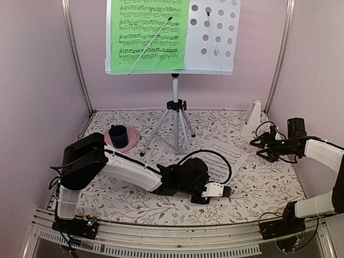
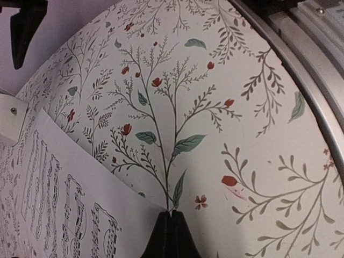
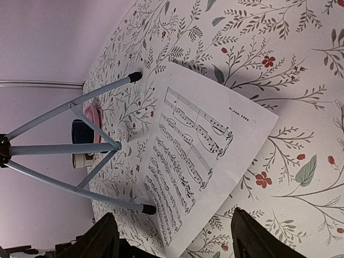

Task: Set up the instrument practice props

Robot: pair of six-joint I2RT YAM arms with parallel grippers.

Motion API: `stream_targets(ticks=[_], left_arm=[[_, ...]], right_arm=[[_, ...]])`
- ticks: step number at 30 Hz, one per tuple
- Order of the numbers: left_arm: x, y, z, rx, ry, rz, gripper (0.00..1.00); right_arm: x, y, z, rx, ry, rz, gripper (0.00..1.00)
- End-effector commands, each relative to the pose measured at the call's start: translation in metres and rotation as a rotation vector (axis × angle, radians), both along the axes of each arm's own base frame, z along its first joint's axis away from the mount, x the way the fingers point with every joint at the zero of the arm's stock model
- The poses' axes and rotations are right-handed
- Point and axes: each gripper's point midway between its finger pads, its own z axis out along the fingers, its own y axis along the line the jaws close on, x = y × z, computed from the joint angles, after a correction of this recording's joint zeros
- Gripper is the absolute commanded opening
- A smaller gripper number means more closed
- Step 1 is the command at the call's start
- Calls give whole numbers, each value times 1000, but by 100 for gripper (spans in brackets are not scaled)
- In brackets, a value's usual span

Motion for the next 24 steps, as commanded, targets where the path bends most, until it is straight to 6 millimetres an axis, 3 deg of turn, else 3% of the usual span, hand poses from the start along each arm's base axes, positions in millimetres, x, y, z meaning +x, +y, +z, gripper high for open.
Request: stream_targets(ticks=[1, 5, 12, 18, 24], left_arm=[[-28, -20, 34, -140, 68, -106, 0], [-37, -23, 49, -200, 94, -149, 0], [-45, -41, 70, -299, 201, -179, 0], [-40, -50, 109, -407, 288, -156, 0], [-26, -43, 173, -569, 425, -85, 0]], right_arm=[[11, 7, 25, 41, -96, 41, 71], [13, 16, 37, 52, -142, 73, 68], [11, 16, 45, 35, -171, 81, 70], [17, 11, 83, 0, -295, 56, 72], [28, 5, 139, -43, -434, 30, 73]])
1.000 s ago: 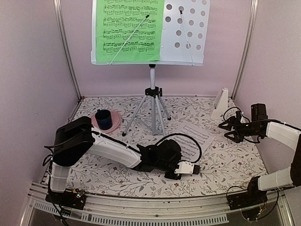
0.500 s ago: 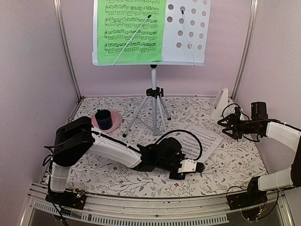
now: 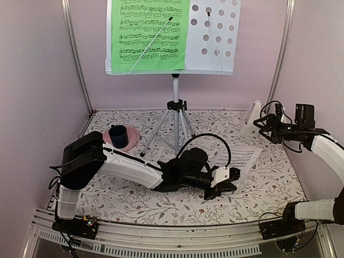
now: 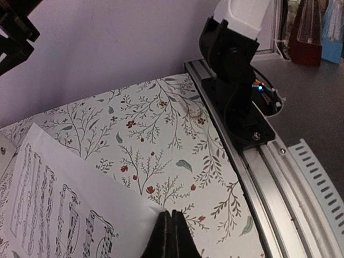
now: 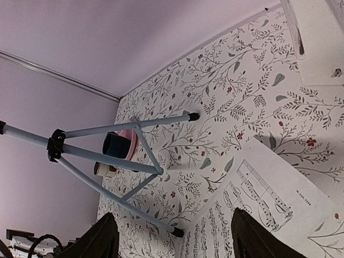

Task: Set up the instrument practice props

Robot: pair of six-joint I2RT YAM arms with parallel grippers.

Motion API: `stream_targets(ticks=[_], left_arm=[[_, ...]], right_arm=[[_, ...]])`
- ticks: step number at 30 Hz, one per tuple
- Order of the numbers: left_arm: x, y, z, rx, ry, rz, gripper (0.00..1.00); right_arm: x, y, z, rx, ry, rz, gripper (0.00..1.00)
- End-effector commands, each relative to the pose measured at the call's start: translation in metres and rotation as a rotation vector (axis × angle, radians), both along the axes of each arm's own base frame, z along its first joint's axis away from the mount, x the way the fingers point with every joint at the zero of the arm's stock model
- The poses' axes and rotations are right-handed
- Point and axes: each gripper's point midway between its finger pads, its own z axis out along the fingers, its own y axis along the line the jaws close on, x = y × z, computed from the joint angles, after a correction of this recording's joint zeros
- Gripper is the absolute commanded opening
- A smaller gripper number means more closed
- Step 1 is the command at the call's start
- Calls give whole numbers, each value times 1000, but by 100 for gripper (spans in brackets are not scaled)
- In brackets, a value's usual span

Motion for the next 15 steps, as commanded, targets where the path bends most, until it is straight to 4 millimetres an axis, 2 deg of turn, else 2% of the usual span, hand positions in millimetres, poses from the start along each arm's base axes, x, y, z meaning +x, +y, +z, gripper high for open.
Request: stream_targets(ticks=[1, 2, 4, 5, 10, 15], left_arm=[[8, 1, 102, -254, 113, 37, 0], [11, 5, 116, -289, 131, 58, 0], [18, 14, 132, -336, 171, 101, 0], [21, 22, 153, -379, 184, 133, 0], [48, 59, 177, -455, 307, 337, 0], [71, 102, 190, -515, 414, 518, 0]], right_arm=[[11, -5, 55, -43, -153, -24, 74], [12, -6, 62, -55, -168, -26, 74], [13, -5, 74, -71, -198, -22, 74], [13, -3, 78, -76, -211, -14, 74], [13, 9, 100, -112, -286, 21, 76], [16, 21, 124, -140, -359, 51, 76]])
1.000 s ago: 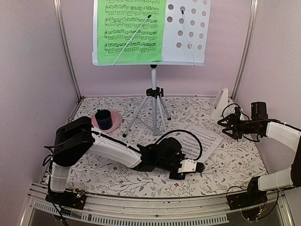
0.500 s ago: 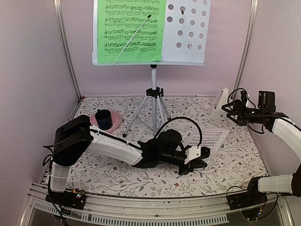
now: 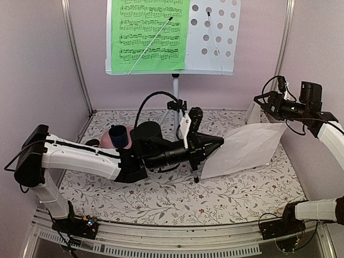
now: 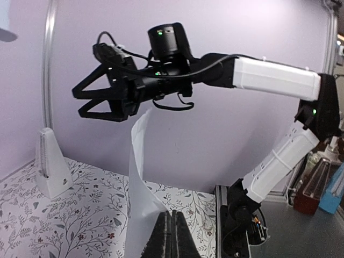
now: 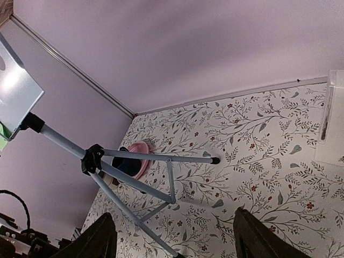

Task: Set up the instrument practice props

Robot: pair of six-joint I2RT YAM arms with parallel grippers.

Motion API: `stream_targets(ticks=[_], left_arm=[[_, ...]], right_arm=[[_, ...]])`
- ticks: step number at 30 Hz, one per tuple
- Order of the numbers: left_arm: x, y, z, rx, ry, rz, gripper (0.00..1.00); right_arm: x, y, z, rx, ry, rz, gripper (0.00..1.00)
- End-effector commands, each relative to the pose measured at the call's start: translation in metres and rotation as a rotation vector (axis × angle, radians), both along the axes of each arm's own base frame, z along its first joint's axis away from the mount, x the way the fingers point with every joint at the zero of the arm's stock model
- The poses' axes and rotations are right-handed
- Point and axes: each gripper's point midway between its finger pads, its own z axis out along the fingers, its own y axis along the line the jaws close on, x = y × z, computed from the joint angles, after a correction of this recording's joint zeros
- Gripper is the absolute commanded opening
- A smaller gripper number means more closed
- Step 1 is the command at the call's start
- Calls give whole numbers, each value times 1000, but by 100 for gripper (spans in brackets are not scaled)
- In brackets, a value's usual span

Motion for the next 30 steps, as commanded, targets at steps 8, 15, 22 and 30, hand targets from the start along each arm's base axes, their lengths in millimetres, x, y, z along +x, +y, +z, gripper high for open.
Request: stream_targets(ticks=[8, 15, 22, 30], left_arm=[[75, 95, 7, -152, 420, 411, 0], [68, 144, 14, -369, 654, 450, 0], [52, 172, 26, -534, 824, 546, 0], [45, 184, 44, -653, 1031, 683, 0]], right_arm=[[-10, 30, 48, -120, -207, 57, 76], [-54, 83, 43, -157, -335, 221, 79], [-93, 130, 30, -234, -432, 353, 79], [-168, 174, 31, -323, -671, 488, 96]])
